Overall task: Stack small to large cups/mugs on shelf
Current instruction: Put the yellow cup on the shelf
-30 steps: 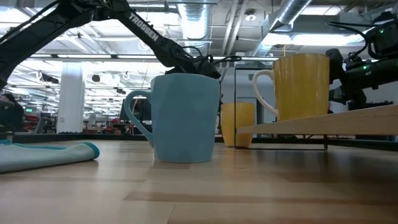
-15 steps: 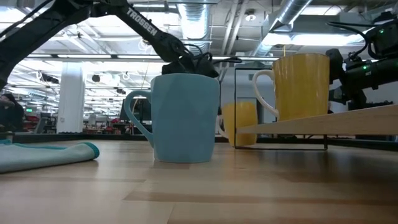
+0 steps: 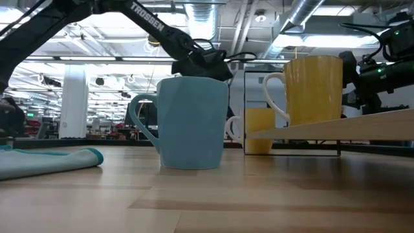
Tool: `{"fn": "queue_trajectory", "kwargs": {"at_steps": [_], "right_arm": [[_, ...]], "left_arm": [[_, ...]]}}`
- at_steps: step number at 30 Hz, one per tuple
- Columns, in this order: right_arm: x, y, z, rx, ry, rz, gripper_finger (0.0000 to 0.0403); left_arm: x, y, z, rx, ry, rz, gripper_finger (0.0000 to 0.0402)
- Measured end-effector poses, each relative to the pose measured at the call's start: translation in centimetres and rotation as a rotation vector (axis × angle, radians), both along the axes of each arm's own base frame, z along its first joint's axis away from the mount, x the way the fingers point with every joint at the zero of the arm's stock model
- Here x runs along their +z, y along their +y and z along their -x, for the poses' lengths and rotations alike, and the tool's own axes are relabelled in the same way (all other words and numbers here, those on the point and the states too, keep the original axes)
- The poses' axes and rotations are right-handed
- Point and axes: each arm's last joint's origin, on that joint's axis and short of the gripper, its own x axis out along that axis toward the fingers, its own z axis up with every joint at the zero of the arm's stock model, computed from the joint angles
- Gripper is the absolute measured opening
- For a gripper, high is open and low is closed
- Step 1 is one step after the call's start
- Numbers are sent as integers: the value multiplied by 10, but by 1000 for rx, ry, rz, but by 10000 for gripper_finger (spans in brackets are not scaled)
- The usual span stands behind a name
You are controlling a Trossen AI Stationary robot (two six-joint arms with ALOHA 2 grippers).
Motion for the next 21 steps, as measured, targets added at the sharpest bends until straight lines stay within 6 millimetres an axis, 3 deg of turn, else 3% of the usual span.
{"fn": "queue_trajectory", "kwargs": {"at_steps": [4,12,21], "right_arm": [[0,0,0,0,0,0,226],[0,0,0,0,0,0,226],[0,0,0,0,0,0,226]], "left_arm": [[-1,-14,-7,52,45,45,318],[-3,-34,-17,184,148,-65,318],[-1,-35,-22,305,142,-71,318]]}}
